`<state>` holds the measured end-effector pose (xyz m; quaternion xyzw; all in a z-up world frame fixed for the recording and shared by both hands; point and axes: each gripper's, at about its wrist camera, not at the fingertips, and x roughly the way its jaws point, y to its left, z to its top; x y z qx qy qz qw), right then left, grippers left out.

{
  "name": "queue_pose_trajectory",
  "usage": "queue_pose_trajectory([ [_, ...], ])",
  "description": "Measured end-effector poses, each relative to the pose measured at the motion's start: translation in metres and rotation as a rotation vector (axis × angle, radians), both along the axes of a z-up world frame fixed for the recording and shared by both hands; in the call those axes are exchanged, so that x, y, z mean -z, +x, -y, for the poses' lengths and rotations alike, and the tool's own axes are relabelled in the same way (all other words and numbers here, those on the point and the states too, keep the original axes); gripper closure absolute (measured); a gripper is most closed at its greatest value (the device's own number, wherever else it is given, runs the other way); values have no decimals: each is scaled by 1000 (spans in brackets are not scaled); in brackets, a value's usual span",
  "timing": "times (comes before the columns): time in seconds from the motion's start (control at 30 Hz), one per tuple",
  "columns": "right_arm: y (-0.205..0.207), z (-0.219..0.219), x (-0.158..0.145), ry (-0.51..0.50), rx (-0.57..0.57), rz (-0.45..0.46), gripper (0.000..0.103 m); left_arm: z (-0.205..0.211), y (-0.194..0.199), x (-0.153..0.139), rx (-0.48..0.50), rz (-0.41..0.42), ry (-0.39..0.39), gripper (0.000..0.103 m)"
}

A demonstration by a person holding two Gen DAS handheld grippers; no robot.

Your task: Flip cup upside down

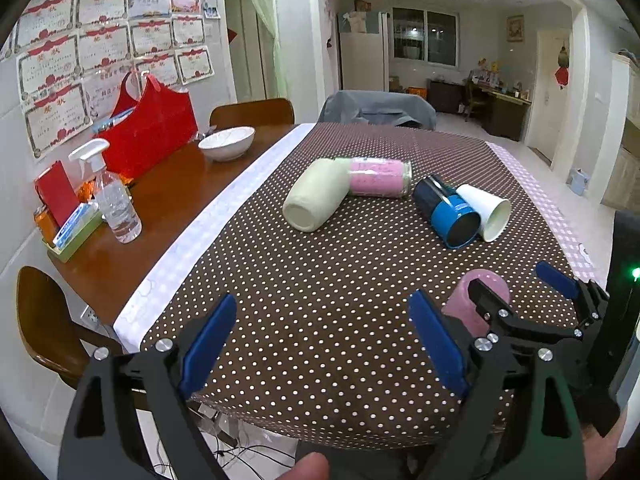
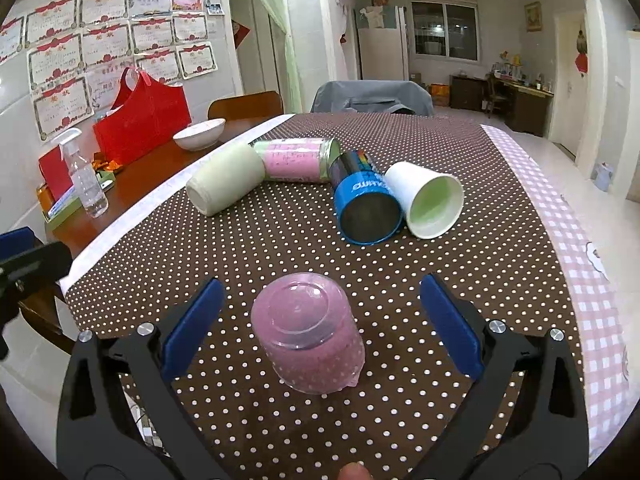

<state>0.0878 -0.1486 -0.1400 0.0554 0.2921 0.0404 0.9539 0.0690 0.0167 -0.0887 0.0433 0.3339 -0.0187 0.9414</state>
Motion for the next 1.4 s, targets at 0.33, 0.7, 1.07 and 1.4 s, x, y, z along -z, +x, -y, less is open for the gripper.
queue_pose_trajectory([
  [0.33,-19,11,-36,19,4,-11,6,13,-19,-19,15,56,9,15],
  [0.7,-48,24,-76,21,36,54,6,23,-38,-40,33,122,22,13],
  [1.07,-77,30,-117,31,53,160,6,26,-59,-67,23,200,17,13],
  [1.4,-108,28,-143,9,64,235,6,24,-81,-89,-4,275,16,13],
])
